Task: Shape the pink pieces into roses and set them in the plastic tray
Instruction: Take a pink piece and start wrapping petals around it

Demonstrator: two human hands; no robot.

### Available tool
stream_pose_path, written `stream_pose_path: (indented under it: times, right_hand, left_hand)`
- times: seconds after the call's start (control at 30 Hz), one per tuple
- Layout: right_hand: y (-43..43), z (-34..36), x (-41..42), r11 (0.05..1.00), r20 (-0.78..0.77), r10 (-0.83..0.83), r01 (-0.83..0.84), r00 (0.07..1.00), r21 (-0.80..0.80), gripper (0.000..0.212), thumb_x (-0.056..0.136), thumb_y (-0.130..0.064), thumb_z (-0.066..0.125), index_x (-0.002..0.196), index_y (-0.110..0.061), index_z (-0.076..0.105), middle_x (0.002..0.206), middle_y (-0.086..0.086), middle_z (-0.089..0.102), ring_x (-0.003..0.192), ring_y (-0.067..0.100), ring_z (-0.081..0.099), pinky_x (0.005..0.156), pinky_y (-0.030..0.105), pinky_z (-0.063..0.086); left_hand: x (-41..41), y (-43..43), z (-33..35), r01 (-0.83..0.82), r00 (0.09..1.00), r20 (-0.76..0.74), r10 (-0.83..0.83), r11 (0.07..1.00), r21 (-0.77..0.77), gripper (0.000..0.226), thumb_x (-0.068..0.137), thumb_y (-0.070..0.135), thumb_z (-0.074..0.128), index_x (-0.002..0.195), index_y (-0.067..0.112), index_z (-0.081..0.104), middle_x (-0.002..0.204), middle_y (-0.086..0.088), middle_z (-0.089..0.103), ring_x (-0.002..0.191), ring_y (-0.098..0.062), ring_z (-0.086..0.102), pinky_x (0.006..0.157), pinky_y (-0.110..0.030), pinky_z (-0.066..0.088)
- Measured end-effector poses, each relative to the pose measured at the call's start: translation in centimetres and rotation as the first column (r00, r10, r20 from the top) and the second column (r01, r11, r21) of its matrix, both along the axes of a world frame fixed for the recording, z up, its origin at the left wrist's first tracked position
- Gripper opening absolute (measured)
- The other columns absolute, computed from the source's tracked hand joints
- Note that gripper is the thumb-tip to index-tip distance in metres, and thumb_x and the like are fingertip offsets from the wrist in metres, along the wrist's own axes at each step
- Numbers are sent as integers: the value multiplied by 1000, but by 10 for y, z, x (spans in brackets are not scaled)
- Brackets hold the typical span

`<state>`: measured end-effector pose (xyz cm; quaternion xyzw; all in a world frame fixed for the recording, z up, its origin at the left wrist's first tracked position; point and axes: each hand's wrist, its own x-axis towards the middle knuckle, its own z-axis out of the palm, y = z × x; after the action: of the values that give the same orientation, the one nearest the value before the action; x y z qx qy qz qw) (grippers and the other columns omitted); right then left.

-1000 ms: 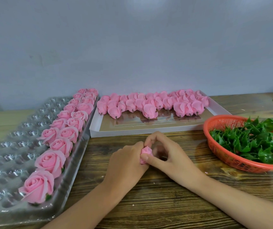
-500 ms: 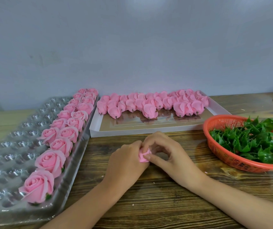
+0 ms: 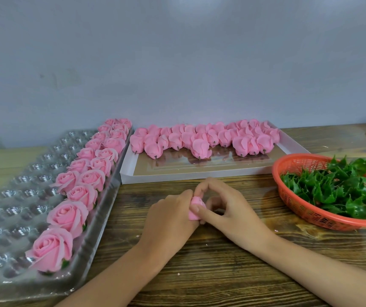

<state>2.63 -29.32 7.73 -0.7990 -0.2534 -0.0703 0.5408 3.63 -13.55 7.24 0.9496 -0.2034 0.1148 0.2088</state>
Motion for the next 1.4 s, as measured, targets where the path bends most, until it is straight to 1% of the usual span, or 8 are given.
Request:
stream_pose_path:
  times: [0.13, 0.37, 0.63, 0.83, 0.97, 1.07, 1.3, 1.4]
  right_hand:
    - [-1, -1, 1, 1000, 42, 17, -16, 999, -19, 13, 89, -10, 71, 91, -19, 62, 91, -4, 56, 75, 12, 57, 70, 32, 50]
    - [-2, -1, 2, 999, 120, 38, -35, 992, -23, 14, 88, -5, 71, 95, -15, 65, 98, -5, 59, 90, 17, 59, 83, 31, 52]
    - [-1, 0, 0, 1000, 0, 3, -3, 1000, -4, 15, 88, -25, 74, 94, -22, 60, 86, -10, 63, 66, 13, 57, 62, 26, 47]
    - [-1, -1, 0, 1000, 41, 26, -26, 999, -2, 11, 89, -11, 71, 92, -17, 63, 88, -8, 59, 74, 9, 57, 68, 18, 46]
    - [-2, 0, 1, 998, 114, 59, -56, 992, -33, 10, 88, -4, 71, 92, -12, 66, 96, -2, 60, 91, 19, 60, 81, 37, 52]
    - [-3, -1, 1, 998, 154, 65, -61, 986, -33, 11, 88, -2, 70, 94, -12, 68, 100, -2, 60, 98, 20, 61, 86, 36, 52]
    - [-1, -2, 2, 1000, 6, -12, 12, 1000, 13, 20, 83, -38, 71, 96, -28, 59, 87, -14, 63, 74, 10, 60, 66, 23, 47]
    - [-1, -2, 1, 1000, 30, -7, 7, 1000, 4, 11, 88, -25, 72, 92, -24, 61, 85, -13, 61, 72, 12, 59, 63, 21, 47]
  left_hand:
    - [0, 0, 0, 5, 1000, 5, -5, 1000, -21, 23, 92, 49, 50, 99, 29, 58, 83, 12, 64, 74, -6, 61, 69, -29, 52]
    - [1, 0, 1, -33, 999, -44, 28, 993, -111, 18, 90, 44, 56, 98, 29, 60, 82, 12, 64, 72, -4, 59, 61, -20, 45]
    - [-3, 1, 1, -24, 999, 46, 24, 1000, 0, 19, 88, 44, 60, 96, 30, 52, 74, 19, 47, 61, 0, 44, 50, -11, 24]
    - [-3, 0, 1, -5, 999, 35, 6, 1000, -28, 19, 90, 48, 54, 95, 30, 54, 75, 18, 52, 66, -1, 53, 53, -9, 29]
    - [0, 0, 1, 5, 1000, -8, -5, 998, -69, 19, 89, 41, 60, 102, 27, 60, 79, 19, 54, 70, 0, 55, 60, -9, 35]
    - [1, 0, 1, -25, 999, -27, 22, 993, -113, 21, 86, 40, 62, 104, 29, 61, 84, 16, 63, 76, -2, 60, 66, -18, 47]
    - [-3, 0, 1, -8, 999, 32, 9, 1000, -17, 19, 87, 47, 59, 96, 32, 53, 75, 18, 52, 68, -2, 54, 55, -14, 34]
    - [-3, 0, 1, 9, 999, 45, -8, 1000, -21, 19, 88, 48, 56, 96, 31, 53, 80, 14, 60, 72, -4, 59, 63, -21, 46]
